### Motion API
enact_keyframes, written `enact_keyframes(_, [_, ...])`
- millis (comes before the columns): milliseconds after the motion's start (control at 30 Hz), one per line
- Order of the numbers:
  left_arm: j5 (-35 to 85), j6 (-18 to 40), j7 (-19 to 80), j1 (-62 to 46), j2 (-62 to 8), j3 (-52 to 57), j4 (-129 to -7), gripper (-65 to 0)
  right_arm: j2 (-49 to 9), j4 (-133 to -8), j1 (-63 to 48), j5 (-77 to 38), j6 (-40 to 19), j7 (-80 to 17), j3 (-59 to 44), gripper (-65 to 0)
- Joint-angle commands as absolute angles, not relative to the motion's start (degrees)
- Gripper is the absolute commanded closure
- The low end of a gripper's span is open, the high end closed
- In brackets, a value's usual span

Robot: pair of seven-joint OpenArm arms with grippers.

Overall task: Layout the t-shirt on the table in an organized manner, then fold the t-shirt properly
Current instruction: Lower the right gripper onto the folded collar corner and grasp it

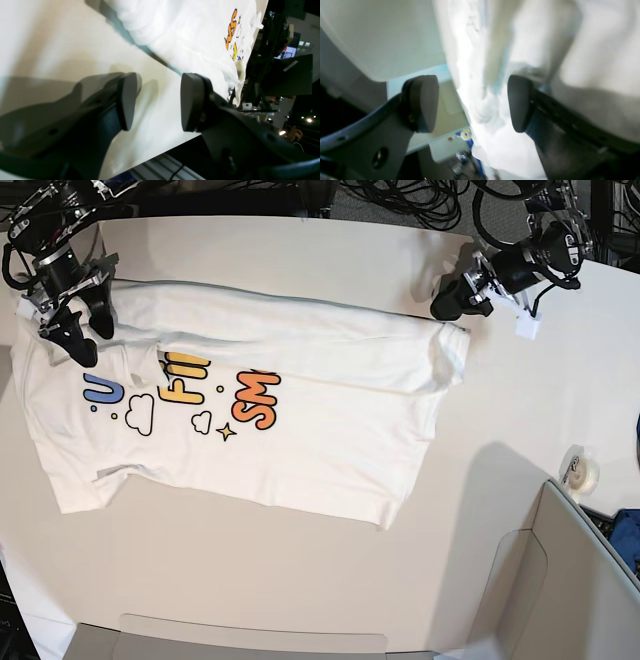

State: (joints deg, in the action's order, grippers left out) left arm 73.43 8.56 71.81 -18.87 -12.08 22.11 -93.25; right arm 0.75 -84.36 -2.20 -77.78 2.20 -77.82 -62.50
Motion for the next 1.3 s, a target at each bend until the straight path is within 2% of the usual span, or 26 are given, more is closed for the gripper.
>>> enact_keyframes(0, [74.7,8.7,71.8,-18.8,-12.6,22.3,-94.1,-28.3,0.4,-86.1,-1.5,-80.1,5.0,-78.4,-62.2,-42.8])
enact_keyframes(167, [74.7,8.7,71.8,-18.8,-12.6,22.2,-94.0,-28.3,0.6,-85.8,3.0,-78.0,10.7,-77.8,-62.0,-42.8])
enact_keyframes(500, [70.0,8.7,71.9,-18.8,-11.6,22.5,-94.0,-28.3,0.7,-85.8,10.4,-71.6,10.8,-77.5,-62.1,-42.9])
enact_keyframes(767, [68.5,8.7,72.0,-18.8,-9.9,22.3,-94.0,-28.3,0.4,-83.2,14.2,-69.2,10.8,-72.4,-62.1,-42.9])
enact_keyframes(967, [68.5,8.7,72.0,-18.3,-9.9,22.5,-94.0,-28.3,-0.2,-81.2,13.1,-69.3,10.6,-72.8,-62.1,-42.8])
enact_keyframes(1067, [68.6,8.7,71.9,-17.5,-10.2,22.8,-94.0,-28.3,-1.2,-81.3,11.6,-69.9,10.4,-76.3,-62.5,-43.1])
enact_keyframes(1133, [68.7,8.7,71.9,-16.0,-10.3,22.8,-94.0,-28.3,-2.1,-81.3,9.9,-71.6,8.1,-78.8,-62.3,-43.1])
enact_keyframes(1267, [68.9,8.7,71.9,-15.2,-11.1,22.9,-94.1,-28.3,-4.4,-84.1,6.3,-74.9,-1.7,-80.0,-62.1,-43.2])
